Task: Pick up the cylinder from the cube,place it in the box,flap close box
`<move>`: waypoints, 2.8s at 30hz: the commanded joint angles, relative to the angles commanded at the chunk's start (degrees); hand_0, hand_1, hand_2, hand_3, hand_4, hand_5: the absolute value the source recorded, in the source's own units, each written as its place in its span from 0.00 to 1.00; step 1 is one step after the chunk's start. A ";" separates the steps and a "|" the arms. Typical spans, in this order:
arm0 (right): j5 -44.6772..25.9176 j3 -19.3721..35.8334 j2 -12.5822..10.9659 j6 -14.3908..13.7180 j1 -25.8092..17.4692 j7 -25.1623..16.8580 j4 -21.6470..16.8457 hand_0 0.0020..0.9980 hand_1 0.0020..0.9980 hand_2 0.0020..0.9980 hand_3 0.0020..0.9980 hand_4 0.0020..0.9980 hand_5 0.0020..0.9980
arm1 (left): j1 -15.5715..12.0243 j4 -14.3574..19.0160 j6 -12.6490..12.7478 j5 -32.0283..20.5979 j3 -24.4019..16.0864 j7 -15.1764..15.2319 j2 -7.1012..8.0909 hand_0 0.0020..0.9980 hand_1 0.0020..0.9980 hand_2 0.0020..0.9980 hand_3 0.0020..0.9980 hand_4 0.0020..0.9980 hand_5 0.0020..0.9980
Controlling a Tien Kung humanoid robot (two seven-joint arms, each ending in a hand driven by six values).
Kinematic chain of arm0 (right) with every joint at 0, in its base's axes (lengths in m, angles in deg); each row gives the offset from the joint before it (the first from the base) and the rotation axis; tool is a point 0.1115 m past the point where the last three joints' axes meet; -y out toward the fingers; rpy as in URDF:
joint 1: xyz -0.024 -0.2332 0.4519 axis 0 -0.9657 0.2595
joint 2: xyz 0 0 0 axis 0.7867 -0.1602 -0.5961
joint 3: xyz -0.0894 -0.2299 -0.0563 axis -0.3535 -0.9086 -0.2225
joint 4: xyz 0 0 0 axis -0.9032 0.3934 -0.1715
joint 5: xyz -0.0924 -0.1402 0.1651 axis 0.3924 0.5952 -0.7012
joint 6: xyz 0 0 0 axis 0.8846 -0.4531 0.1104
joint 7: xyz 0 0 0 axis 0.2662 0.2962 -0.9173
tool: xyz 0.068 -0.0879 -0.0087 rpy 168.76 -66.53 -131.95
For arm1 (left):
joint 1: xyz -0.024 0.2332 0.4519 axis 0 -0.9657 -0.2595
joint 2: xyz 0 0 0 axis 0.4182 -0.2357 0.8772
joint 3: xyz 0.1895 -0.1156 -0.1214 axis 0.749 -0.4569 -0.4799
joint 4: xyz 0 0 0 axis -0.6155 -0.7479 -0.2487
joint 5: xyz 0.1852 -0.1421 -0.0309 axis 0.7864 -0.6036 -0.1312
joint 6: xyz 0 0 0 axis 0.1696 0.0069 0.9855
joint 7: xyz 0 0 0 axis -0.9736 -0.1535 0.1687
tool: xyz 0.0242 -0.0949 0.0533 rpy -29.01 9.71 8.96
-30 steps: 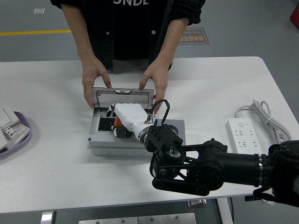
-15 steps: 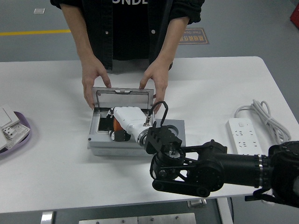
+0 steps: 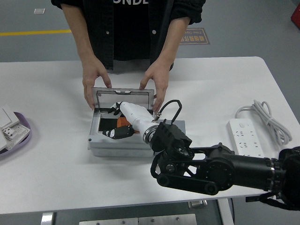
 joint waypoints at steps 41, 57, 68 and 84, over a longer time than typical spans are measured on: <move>-15.12 0.31 -6.01 -3.11 6.56 -7.02 2.05 0.76 0.65 0.68 0.69 0.85 0.34 | 1.16 0.15 -0.33 0.61 -0.12 -0.29 0.12 0.52 0.56 0.57 0.59 0.69 0.24; -12.34 -1.70 -8.91 -1.14 2.55 -3.05 -9.91 0.74 0.64 0.68 0.67 0.82 0.35 | 0.64 -0.07 0.12 -0.26 0.13 -0.03 0.08 0.52 0.56 0.57 0.59 0.69 0.24; -11.56 0.14 -9.74 -0.76 1.15 -2.99 -9.37 0.74 0.65 0.70 0.68 0.75 0.40 | 0.53 -0.11 0.19 -0.27 0.05 0.04 -0.03 0.52 0.56 0.57 0.59 0.69 0.24; -10.18 23.45 -20.72 -7.90 -14.96 -21.58 -13.18 0.72 0.64 0.69 0.66 0.74 0.38 | -0.38 -0.09 0.47 -1.97 1.03 0.42 -0.71 0.52 0.56 0.57 0.59 0.70 0.24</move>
